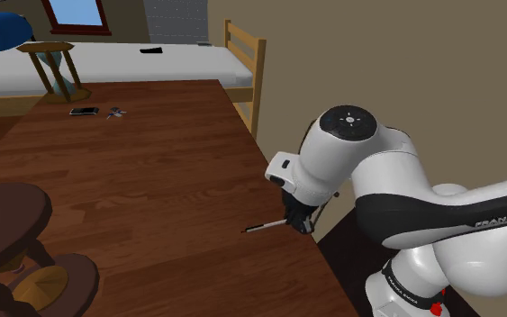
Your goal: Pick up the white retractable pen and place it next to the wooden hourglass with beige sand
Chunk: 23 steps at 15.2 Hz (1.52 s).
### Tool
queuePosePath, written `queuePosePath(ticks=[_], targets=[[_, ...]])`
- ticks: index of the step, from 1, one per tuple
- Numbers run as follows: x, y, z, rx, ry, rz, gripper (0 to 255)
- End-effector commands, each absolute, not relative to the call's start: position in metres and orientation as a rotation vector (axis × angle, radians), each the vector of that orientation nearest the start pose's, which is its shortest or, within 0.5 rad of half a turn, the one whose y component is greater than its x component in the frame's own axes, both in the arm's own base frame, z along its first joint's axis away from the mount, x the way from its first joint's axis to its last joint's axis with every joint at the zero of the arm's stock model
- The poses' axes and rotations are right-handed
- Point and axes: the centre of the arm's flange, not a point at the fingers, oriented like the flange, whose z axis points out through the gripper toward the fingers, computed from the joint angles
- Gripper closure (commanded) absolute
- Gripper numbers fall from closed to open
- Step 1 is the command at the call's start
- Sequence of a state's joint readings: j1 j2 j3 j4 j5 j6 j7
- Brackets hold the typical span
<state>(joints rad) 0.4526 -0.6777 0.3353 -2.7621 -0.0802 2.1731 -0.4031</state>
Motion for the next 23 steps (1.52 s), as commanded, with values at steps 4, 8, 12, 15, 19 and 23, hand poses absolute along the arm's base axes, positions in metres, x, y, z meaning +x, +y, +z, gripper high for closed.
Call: queuePosePath(ticks=[4,8,12,15,19,23], targets=[[0.248,0.234,0.432,-2.834,-1.879,-0.168,255],[0.248,0.234,0.453,-2.834,-1.879,-0.168,255],[0.248,0.234,0.474,-2.834,-1.879,-0.168,255],[0.248,0.234,0.490,-2.834,-1.879,-0.168,255],[0.248,0.234,0.511,-2.834,-1.879,-0.168,255],[0.248,0.234,0.532,-2.834,-1.879,-0.168,255]])
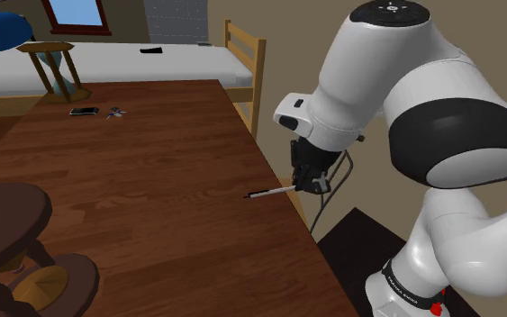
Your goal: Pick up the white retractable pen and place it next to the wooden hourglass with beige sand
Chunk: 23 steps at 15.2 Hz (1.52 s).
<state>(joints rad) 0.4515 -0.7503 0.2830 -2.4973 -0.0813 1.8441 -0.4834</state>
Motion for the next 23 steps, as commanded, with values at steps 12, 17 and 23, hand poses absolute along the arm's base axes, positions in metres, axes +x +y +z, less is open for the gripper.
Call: queuePosePath(ticks=[12,17,23], targets=[[0.248,0.234,0.596,-2.834,-1.879,-0.168,255],[0.248,0.234,0.622,-2.834,-1.879,-0.168,255],[0.248,0.234,0.654,-2.834,-1.879,-0.168,255]])
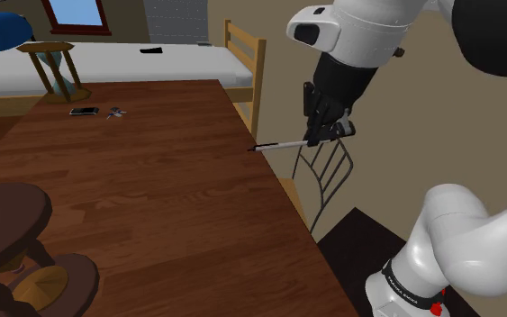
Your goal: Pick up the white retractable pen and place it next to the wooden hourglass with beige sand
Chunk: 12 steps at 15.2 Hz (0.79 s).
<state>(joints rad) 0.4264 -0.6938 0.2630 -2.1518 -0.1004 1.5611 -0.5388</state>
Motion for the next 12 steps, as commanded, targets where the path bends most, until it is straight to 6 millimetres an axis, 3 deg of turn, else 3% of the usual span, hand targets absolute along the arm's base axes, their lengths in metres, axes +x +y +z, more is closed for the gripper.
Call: queuePosePath(ticks=[1,12], targets=[[0.248,0.234,0.657,-2.834,-1.879,-0.168,255],[0.263,0.378,0.658,-2.834,-1.879,-0.168,255]])
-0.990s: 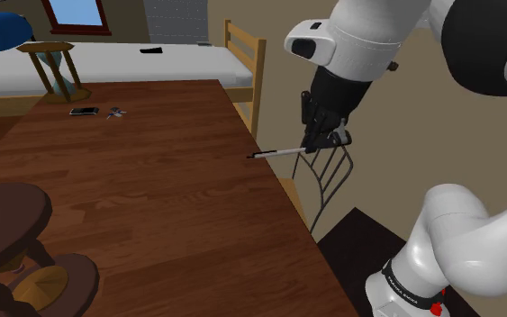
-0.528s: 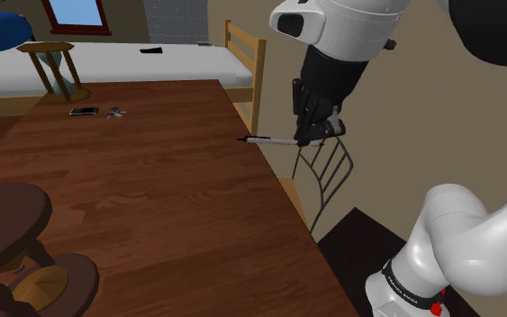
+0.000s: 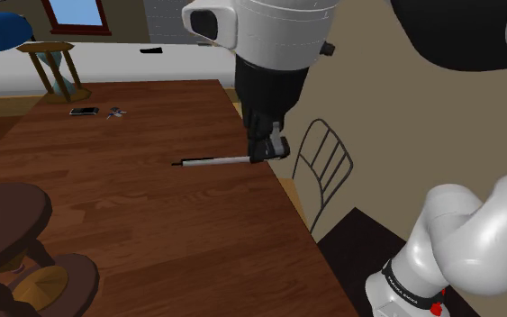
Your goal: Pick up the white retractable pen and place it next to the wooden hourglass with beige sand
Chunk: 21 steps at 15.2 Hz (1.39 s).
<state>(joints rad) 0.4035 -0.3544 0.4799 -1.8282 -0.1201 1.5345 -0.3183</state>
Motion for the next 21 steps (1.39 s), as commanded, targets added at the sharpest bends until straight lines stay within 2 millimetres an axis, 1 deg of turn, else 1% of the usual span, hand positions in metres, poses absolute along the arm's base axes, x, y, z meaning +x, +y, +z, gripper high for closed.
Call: queuePosePath(ticks=[1,15,16,21], targets=[[0.264,0.391,0.658,-2.834,-1.879,-0.168,255],[0.283,0.575,0.658,-2.834,-1.879,-0.168,255],[0.283,0.579,0.658,-2.834,-1.879,-0.168,255],[0.283,0.579,0.632,-2.834,-1.879,-0.168,255]])
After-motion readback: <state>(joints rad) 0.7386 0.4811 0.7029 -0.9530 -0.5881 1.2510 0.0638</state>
